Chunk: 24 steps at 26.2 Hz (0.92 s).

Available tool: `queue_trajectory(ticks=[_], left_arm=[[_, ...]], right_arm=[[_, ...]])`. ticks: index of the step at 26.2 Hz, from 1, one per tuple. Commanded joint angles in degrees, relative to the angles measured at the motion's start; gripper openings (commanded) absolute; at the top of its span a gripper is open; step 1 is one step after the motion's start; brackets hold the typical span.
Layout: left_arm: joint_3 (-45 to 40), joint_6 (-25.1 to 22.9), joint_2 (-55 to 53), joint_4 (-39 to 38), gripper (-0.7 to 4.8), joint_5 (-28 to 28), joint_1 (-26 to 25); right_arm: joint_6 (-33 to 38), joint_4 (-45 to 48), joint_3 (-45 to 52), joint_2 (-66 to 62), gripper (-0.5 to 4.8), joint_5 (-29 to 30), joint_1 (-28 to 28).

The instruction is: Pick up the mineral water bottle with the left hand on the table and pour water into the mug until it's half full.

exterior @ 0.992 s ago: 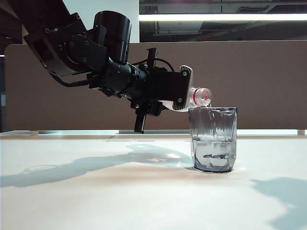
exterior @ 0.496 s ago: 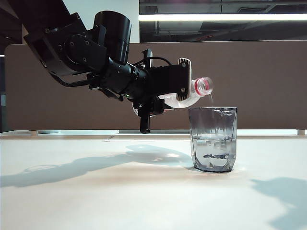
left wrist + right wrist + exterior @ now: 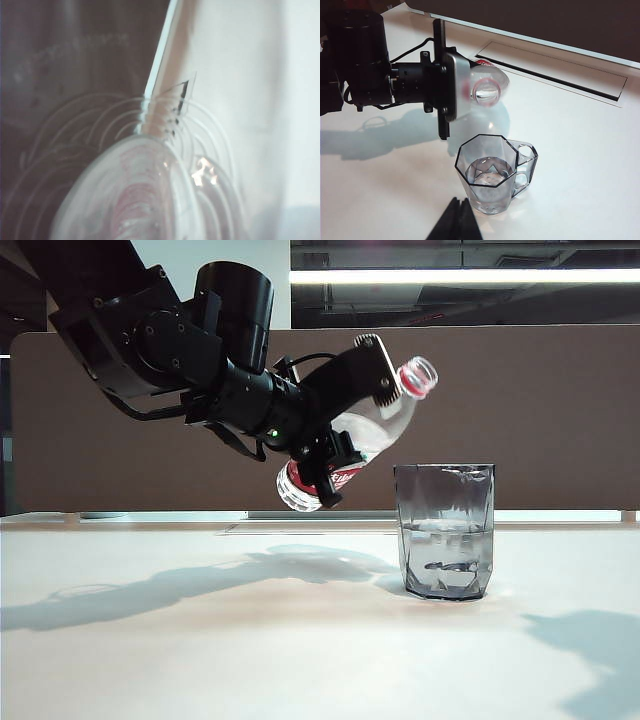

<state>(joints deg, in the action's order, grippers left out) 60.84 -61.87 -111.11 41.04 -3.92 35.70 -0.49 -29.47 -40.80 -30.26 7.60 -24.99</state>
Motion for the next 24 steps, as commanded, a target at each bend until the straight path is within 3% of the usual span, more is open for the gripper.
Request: queue_trajectory(ticks=[1,7,11,22,24], left_arm=[[0.4,14.2,3.4,-1.3,1.34,-0.3,0.0],[0.3,29.5,7.3,-8.9,1.34,-0.3,-1.2],[-0.3,36.9,9.2,-10.6,1.34,-0.3,-2.1],[-6.7,49.5,13.9,-9.9,1.34,-0.3,-5.9],[-9.8,52.7,14.4,-6.3,1.33,-0.3,-6.6]], right_arm=[[-0.2,1.0,-0.4,0.2,-0.08,0.2,0.0],[-0.2,1.0,-0.4,0.2,-0.08,0.2,0.0],[-0.2,1.0,-0.4,0.2,-0.08,0.3,0.0],[-0.2,1.0,-0.4,0.2,-0.08,0.3,0.0],[-0.2,1.0,-0.4,0.2,-0.08,0.3,0.0]])
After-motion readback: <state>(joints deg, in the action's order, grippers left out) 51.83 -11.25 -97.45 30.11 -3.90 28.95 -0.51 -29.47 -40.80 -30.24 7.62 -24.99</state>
